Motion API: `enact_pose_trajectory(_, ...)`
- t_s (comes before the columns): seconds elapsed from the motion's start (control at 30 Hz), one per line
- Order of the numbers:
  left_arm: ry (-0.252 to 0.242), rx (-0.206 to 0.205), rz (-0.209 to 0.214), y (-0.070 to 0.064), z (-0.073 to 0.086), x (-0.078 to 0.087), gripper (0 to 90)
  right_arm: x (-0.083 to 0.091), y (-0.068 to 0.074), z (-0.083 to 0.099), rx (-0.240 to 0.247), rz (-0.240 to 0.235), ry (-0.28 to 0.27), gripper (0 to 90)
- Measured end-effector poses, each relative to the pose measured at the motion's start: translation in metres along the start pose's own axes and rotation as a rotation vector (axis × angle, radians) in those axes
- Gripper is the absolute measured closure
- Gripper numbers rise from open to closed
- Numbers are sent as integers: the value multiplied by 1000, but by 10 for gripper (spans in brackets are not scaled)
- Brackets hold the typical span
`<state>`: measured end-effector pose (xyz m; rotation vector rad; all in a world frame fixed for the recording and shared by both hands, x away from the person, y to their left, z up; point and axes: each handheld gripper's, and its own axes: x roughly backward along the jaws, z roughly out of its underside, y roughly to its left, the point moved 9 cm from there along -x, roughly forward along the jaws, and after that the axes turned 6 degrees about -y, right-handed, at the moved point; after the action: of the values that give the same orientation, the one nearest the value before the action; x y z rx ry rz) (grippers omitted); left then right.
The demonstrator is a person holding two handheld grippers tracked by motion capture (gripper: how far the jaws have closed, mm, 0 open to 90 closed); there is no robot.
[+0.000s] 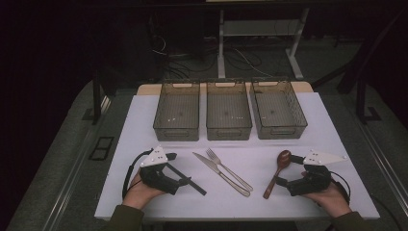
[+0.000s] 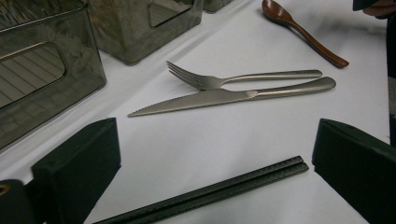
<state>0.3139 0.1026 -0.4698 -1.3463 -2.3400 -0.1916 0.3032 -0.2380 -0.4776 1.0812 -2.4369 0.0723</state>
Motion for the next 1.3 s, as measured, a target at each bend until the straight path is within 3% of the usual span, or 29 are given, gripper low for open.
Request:
enact_pose_trajectory(0.53, 8, -20, 39, -9, 1, 2, 96, 0, 0, -3, 4, -1, -8, 1)
enact_pose_trajectory(0.93, 36, -36, 85, -18, 2, -7, 155, -1, 2, -4, 3, -11, -13, 1)
enact_pose_trajectory(1.3, 75, -66, 156, -30, 7, -14, 241, -3, 2, -4, 4, -11, -12, 1)
